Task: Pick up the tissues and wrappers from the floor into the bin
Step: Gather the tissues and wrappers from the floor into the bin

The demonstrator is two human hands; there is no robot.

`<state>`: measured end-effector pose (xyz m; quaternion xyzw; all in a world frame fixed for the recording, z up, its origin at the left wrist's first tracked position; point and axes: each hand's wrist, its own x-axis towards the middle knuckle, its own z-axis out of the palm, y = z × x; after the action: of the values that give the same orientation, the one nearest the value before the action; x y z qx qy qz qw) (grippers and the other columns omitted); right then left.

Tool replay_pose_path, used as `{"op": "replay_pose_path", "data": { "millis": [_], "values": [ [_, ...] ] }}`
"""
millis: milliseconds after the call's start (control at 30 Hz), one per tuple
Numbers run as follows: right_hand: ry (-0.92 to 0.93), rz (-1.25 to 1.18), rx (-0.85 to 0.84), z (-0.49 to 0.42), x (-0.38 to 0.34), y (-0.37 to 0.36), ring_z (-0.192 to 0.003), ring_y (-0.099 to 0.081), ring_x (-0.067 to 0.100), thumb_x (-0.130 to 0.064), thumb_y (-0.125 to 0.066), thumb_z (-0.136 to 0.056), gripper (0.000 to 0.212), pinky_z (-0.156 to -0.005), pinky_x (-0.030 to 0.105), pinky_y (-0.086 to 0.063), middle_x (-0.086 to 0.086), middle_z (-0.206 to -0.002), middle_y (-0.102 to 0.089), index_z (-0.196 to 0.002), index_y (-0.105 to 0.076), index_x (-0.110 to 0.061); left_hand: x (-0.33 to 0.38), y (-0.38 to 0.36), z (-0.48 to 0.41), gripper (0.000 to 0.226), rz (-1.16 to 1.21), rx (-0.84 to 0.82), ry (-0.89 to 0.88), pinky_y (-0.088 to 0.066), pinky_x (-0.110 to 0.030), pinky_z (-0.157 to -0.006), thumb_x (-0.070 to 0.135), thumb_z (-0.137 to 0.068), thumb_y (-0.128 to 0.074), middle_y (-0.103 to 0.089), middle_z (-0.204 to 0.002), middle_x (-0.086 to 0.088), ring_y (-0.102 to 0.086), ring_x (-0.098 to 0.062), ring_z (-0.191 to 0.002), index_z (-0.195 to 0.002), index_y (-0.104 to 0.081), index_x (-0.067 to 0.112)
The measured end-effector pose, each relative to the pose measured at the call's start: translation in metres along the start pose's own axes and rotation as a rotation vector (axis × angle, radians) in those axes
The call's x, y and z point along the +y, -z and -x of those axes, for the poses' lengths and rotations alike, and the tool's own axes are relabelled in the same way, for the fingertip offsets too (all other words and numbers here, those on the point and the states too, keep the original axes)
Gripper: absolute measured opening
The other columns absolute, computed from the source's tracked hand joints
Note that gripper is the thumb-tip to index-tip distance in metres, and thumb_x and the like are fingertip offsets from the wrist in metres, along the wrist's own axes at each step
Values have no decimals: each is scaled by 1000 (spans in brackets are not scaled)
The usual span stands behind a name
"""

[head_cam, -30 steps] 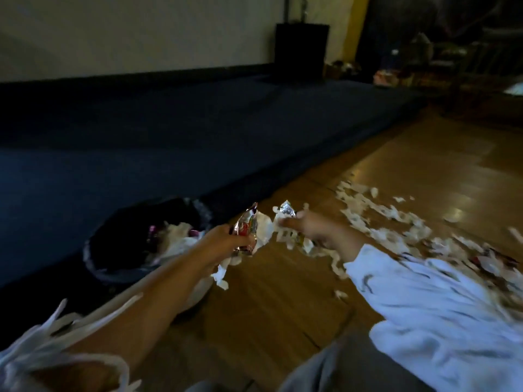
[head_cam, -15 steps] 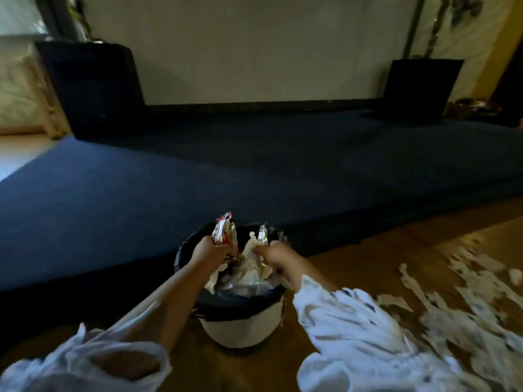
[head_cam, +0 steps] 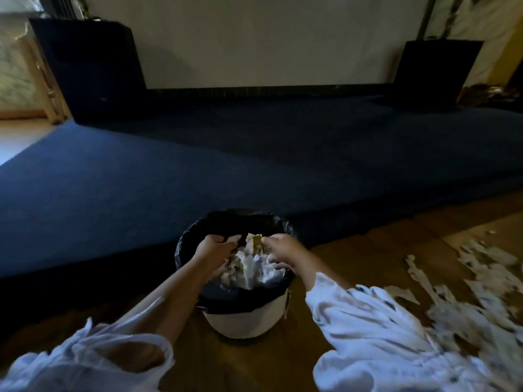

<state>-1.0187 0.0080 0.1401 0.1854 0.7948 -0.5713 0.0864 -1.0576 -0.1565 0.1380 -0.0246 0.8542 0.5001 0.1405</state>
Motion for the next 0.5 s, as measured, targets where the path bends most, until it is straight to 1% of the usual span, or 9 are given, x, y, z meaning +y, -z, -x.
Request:
{"op": "replay_pose_path", "data": {
  "millis": [33,100,133,167,233,300,333,400,500],
  "values": [
    [19,-2,-1,5,1,3,-62,-50,16,-25,-45,-95,21,-60,29,-41,10,-83,-53,-100,-58,-8,2,-2,5,25,-61,-25,-49,-35,-15,-40,23,-86,-62,-66,-75,-16,-47,-4,-40,-97,-63,1],
    [29,9,4,19,3,12,-72,-56,19,-25,-45,-95,19,-59,28,-42,8,-88,-55,-100,-56,-11,8,-10,21,17,-164,-101,-157,-46,-17,-57,22,-87,-60,-62,-81,-5,-54,-6,-60,-101,-67,14],
    [16,25,5,30,6,20,-74,-57,19,-25,-45,-96,18,-60,28,-42,6,-87,-56,-101,-55,-11,13,-14,30,6,-209,-155,-206,-48,-20,-66,22,-88,-59,-56,-87,0,-52,-10,-72,-92,-63,25],
    [11,46,6,41,9,28,-73,-56,18,-24,-44,-96,16,-61,28,-42,4,-86,-55,-101,-54,-12,18,-20,40,12,-236,-201,-247,-43,-16,-70,23,-89,-57,-51,-91,5,-48,-8,-77,-83,-54,33],
    [-10,119,18,69,16,48,-73,-57,16,-22,-43,-97,13,-60,26,-42,4,-90,-55,-101,-51,-12,30,-32,60,20,-265,-284,-304,-32,-6,-69,24,-90,-56,-49,-93,7,-47,-5,-78,-77,-46,35],
    [-48,188,63,99,24,71,-73,-57,15,-22,-43,-97,19,-61,25,-43,6,-99,-55,-107,-53,-10,45,-46,81,15,-248,-364,-338,-42,-17,-73,24,-89,-58,-55,-97,1,-55,-14,-91,-76,-55,31],
    [-73,224,90,115,25,84,-76,-58,17,-23,-42,-97,24,-62,26,-43,7,-102,-55,-113,-54,-8,52,-55,90,5,-235,-392,-344,-44,-25,-78,26,-88,-60,-57,-98,-1,-57,-18,-96,-83,-61,25],
    [-126,295,125,146,28,109,-88,-58,20,-25,-42,-97,32,-68,29,-46,8,-109,-57,-121,-52,-6,64,-70,111,29,-263,-438,-360,-43,-27,-84,36,-86,-62,-60,-106,0,-56,-16,-100,-109,-62,18],
    [-177,390,128,183,34,145,-91,-60,19,-29,-42,-97,33,-74,29,-48,8,-117,-58,-122,-52,-10,79,-92,138,44,-327,-528,-425,-42,-26,-88,42,-86,-60,-59,-121,-1,-56,-16,-109,-123,-57,19]
  ]
}}
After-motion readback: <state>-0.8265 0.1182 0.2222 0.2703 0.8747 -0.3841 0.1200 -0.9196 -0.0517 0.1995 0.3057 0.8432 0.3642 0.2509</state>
